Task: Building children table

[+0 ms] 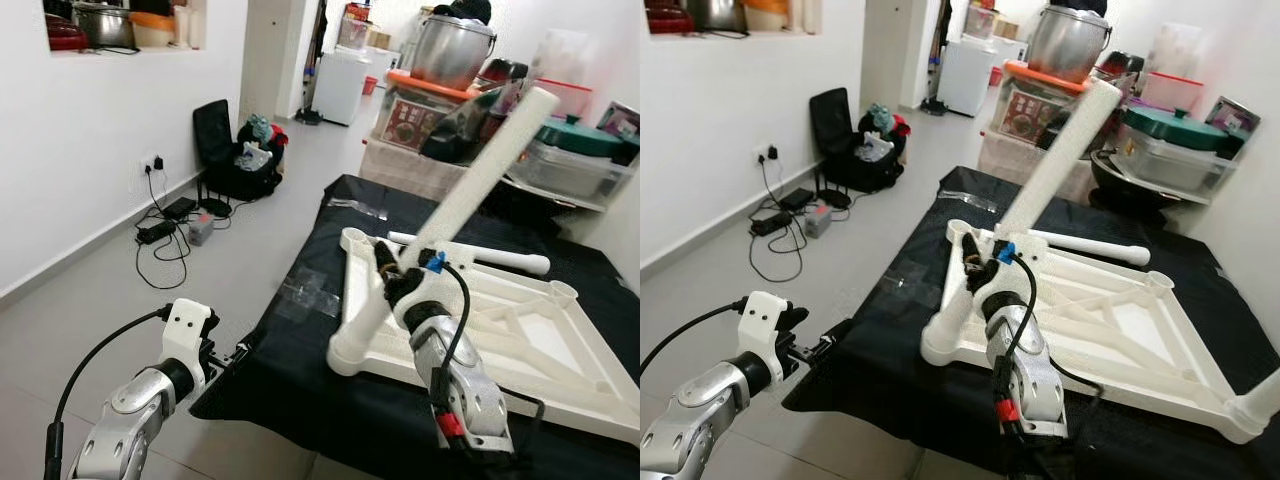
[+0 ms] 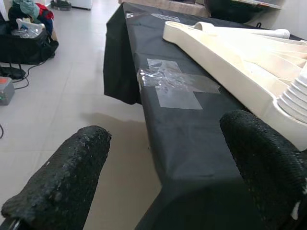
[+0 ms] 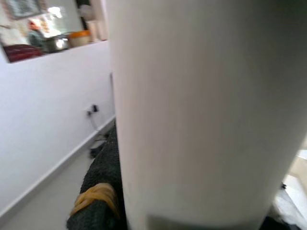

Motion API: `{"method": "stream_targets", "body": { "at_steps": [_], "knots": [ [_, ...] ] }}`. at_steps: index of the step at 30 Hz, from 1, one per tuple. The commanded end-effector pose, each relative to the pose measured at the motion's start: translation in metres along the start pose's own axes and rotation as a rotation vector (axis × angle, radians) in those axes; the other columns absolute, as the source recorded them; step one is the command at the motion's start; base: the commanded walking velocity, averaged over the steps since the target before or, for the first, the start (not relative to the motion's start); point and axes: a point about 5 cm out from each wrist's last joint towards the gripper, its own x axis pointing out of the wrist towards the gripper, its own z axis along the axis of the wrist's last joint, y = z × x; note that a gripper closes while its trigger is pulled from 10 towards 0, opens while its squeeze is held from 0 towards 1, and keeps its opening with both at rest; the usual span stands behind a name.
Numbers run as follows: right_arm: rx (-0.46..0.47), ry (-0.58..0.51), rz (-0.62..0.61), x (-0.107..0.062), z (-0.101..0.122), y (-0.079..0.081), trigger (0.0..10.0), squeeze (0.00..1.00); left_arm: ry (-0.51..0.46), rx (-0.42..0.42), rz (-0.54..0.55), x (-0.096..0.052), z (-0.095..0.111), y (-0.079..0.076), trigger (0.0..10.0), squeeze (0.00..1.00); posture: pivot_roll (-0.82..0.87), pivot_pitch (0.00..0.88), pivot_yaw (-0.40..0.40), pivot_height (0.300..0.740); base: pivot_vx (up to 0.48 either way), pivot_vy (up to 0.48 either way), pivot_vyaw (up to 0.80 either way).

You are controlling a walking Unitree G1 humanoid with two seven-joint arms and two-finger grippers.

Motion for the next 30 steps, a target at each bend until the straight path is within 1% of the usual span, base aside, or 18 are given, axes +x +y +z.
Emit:
{"method": "stream_targets", "body": {
  "at_steps": [1, 2, 5, 6, 7, 9, 10, 11, 12, 14, 16, 17, 19, 21, 23, 24, 25, 30],
  "knots": [
    [-0.093, 0.187, -0.143, -0.009, -0.035, -0.024, 10.0, 0.00, -0.002, 0.001, -0.010, 0.002, 0.000, -0.004, 10.0, 0.00, 0.13, 0.000, -0.184, 0.740, 0.000, 0.000, 0.00],
    [-0.093, 0.187, -0.143, -0.009, -0.035, -0.024, 10.0, 0.00, -0.002, 0.001, -0.010, 0.002, 0.000, -0.004, 10.0, 0.00, 0.13, 0.000, -0.184, 0.740, 0.000, 0.000, 0.00],
    [-0.168, 0.156, -0.086, -0.008, -0.028, -0.011, 10.0, 0.00, -0.001, -0.002, -0.003, 0.002, 0.000, -0.003, 10.0, 0.00, 0.12, 0.000, -0.181, 0.740, 0.000, 0.000, 0.00],
    [-0.168, 0.156, -0.086, -0.008, -0.028, -0.011, 10.0, 0.00, -0.001, -0.002, -0.003, 0.002, 0.000, -0.003, 10.0, 0.00, 0.12, 0.000, -0.181, 0.740, 0.000, 0.000, 0.00],
    [-0.147, 0.132, -0.037, -0.007, -0.026, -0.003, 10.0, 0.00, 0.000, -0.003, -0.002, 0.002, -0.001, -0.003, 10.0, 0.00, 0.12, 0.000, -0.178, 0.740, 0.000, 0.000, 0.00],
    [-0.147, 0.132, -0.037, -0.007, -0.026, -0.003, 10.0, 0.00, 0.000, -0.003, -0.002, 0.002, -0.001, -0.003, 10.0, 0.00, 0.12, 0.000, -0.178, 0.740, 0.000, 0.000, 0.00],
    [-0.135, 0.095, 0.087, -0.005, -0.022, 0.010, 10.0, 0.00, 0.002, -0.005, -0.002, 0.003, -0.002, -0.003, 10.0, 0.00, 0.12, 0.000, -0.176, 0.740, 0.000, 0.000, 0.00],
    [-0.135, 0.095, 0.087, -0.005, -0.022, 0.010, 10.0, 0.00, 0.002, -0.005, -0.002, 0.003, -0.002, -0.003, 10.0, 0.00, 0.12, 0.000, -0.176, 0.740, 0.000, 0.000, 0.00],
    [-0.091, 0.077, 0.311, -0.006, -0.018, 0.028, 10.0, 0.00, 0.003, -0.005, -0.006, 0.004, -0.002, -0.004, 10.0, 0.00, 0.12, 0.000, -0.173, 0.740, 0.000, 0.000, 0.00],
    [-0.091, 0.077, 0.311, -0.006, -0.018, 0.028, 10.0, 0.00, 0.003, -0.005, -0.006, 0.004, -0.002, -0.004, 10.0, 0.00, 0.12, 0.000, -0.173, 0.740, 0.000, 0.000, 0.00],
    [-0.028, 0.099, 0.784, -0.022, -0.013, 0.054, 10.0, 0.00, 0.002, -0.005, -0.008, 0.006, -0.001, -0.003, 10.0, 0.00, 0.13, 0.000, -0.182, 0.740, 0.000, 0.000, 0.00],
    [-0.012, 0.121, 0.930, -0.030, -0.013, 0.059, 10.0, 0.00, 0.002, -0.005, -0.008, 0.007, 0.000, -0.002, 10.0, 0.00, 0.13, 0.000, -0.182, 0.740, 0.000, 0.000, 0.00],
    [-0.012, 0.121, 0.930, -0.030, -0.013, 0.059, 10.0, 0.00, 0.002, -0.005, -0.008, 0.007, 0.000, -0.002, 10.0, 0.00, 0.13, 0.000, -0.182, 0.740, 0.000, 0.000, 0.00],
    [0.015, 0.185, 1.128, -0.043, -0.015, 0.060, 10.0, 0.00, 0.000, -0.009, -0.004, 0.007, 0.000, -0.002, 10.0, 0.00, 0.14, 0.000, -0.194, 0.740, 0.000, 0.000, 0.00],
    [0.015, 0.185, 1.128, -0.043, -0.015, 0.060, 10.0, 0.00, 0.000, -0.009, -0.004, 0.007, 0.000, -0.002, 10.0, 0.00, 0.14, 0.000, -0.194, 0.740, 0.000, 0.000, 0.00],
    [0.033, 0.254, 1.258, -0.052, -0.017, 0.057, 10.0, 0.00, 0.000, -0.016, 0.000, 0.006, -0.001, -0.002, 10.0, 0.00, 0.15, 0.000, -0.204, 0.740, 0.000, 0.000, 0.00],
    [0.039, 0.274, 1.297, -0.054, -0.018, 0.055, 10.0, 0.00, 0.000, -0.019, 0.002, 0.005, -0.001, -0.002, 10.0, 0.00, 0.15, 0.000, -0.204, 0.740, 0.000, 0.000, 0.00],
    [-0.019, 0.306, 1.368, -0.052, -0.022, 0.052, 10.0, 0.00, 0.004, -0.020, 0.011, 0.004, -0.003, -0.001, 10.0, 0.00, 0.16, 0.000, -0.213, 0.740, 0.000, 0.000, 0.00]
  ]
}}
